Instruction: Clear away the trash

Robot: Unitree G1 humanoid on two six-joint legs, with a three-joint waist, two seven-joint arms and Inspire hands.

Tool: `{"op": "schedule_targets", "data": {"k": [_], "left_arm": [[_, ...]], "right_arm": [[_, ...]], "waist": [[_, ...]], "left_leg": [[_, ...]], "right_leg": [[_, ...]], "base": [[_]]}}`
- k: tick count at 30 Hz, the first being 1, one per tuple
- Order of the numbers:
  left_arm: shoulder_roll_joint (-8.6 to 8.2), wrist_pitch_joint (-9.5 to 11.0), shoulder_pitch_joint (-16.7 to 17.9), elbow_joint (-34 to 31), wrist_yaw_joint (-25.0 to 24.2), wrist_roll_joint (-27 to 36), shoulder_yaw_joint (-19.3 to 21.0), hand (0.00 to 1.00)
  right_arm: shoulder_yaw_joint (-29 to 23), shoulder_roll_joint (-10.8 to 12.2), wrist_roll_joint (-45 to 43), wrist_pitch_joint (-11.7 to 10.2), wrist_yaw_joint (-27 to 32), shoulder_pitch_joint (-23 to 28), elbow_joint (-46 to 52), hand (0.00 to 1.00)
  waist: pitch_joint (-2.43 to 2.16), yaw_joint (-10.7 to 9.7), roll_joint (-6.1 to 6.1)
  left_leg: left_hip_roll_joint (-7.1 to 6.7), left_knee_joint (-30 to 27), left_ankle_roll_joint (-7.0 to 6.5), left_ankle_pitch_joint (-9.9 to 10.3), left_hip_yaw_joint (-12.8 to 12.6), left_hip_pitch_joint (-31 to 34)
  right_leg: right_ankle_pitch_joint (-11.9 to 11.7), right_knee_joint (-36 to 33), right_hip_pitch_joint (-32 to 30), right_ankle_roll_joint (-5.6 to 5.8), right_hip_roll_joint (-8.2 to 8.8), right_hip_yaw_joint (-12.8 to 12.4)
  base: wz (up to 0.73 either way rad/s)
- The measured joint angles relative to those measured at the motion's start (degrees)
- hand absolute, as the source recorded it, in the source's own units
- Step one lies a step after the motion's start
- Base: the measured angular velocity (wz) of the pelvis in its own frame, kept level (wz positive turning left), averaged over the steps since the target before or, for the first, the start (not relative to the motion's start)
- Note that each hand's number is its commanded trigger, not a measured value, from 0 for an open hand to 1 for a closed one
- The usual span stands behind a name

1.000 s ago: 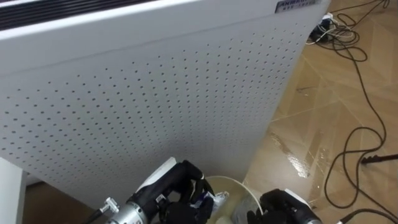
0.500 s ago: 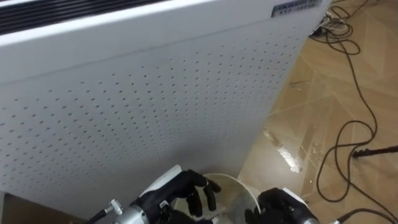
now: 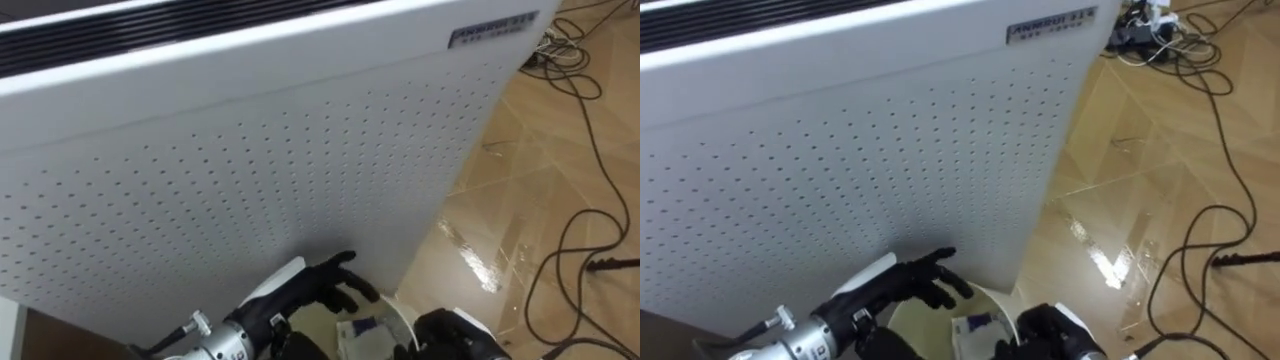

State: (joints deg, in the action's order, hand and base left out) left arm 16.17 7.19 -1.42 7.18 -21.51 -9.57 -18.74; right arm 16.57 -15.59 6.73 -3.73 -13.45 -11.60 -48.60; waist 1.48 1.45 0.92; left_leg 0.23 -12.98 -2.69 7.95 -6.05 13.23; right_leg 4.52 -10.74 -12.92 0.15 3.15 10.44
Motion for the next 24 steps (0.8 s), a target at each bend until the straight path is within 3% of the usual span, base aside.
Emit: {"op": "schedule_targets", "data": {"k": [6,10,15,20,24], "left_arm": [[-0.02,-0.40,4.90,2.51,1.24,0.77,-0.23,0.00],[-0.15,-0.46,8.20,5.39,3.42,1.08,0.39,0.00],[-1.29,-0.29,10.97,15.05,6.42,1.14,0.68,0.00],[-1.83,0.15,11.31,24.67,9.21,1.10,1.20,0.00],[-3.76,0.38,11.71,33.19,10.43,3.33,4.37,0.00]], "right_arm": [[-0.25,-0.31,0.03,0.01,0.09,6.02,-0.91,1.00],[-0.44,-0.31,0.51,0.14,0.15,11.29,-0.94,1.00],[-3.43,0.98,2.73,0.02,0.86,13.87,-6.55,1.00],[-5.80,2.41,5.84,-0.12,0.97,15.35,-9.03,1.00],[-6.89,3.27,9.41,-0.48,1.24,15.53,-12.85,1.00]], "waist": [[-0.39,-1.26,-0.22],[-1.14,-1.28,-1.01],[-1.55,-1.30,-1.48],[-1.44,-1.71,-1.92],[-1.39,-1.81,-2.14]], "left_leg": [[-0.47,2.17,0.01,0.02,0.05,-5.04],[-0.45,2.51,0.02,0.04,-0.41,-7.08],[-0.21,3.65,0.22,0.17,-1.67,-11.01],[-0.03,3.87,0.49,0.38,-1.85,-12.01],[0.04,4.56,0.66,0.65,-1.88,-13.48]], "right_leg": [[1.09,0.03,4.23,-0.20,-0.07,0.72],[1.48,-0.02,5.67,-0.15,-0.06,0.35],[1.53,0.03,8.33,-0.23,-0.39,-0.88],[1.64,0.17,9.16,-0.34,-0.81,-1.49],[1.83,1.03,10.97,-0.30,-1.12,-1.54]], "base": [[0.08],[-0.10],[-0.13],[-0.04],[0.00]]}}
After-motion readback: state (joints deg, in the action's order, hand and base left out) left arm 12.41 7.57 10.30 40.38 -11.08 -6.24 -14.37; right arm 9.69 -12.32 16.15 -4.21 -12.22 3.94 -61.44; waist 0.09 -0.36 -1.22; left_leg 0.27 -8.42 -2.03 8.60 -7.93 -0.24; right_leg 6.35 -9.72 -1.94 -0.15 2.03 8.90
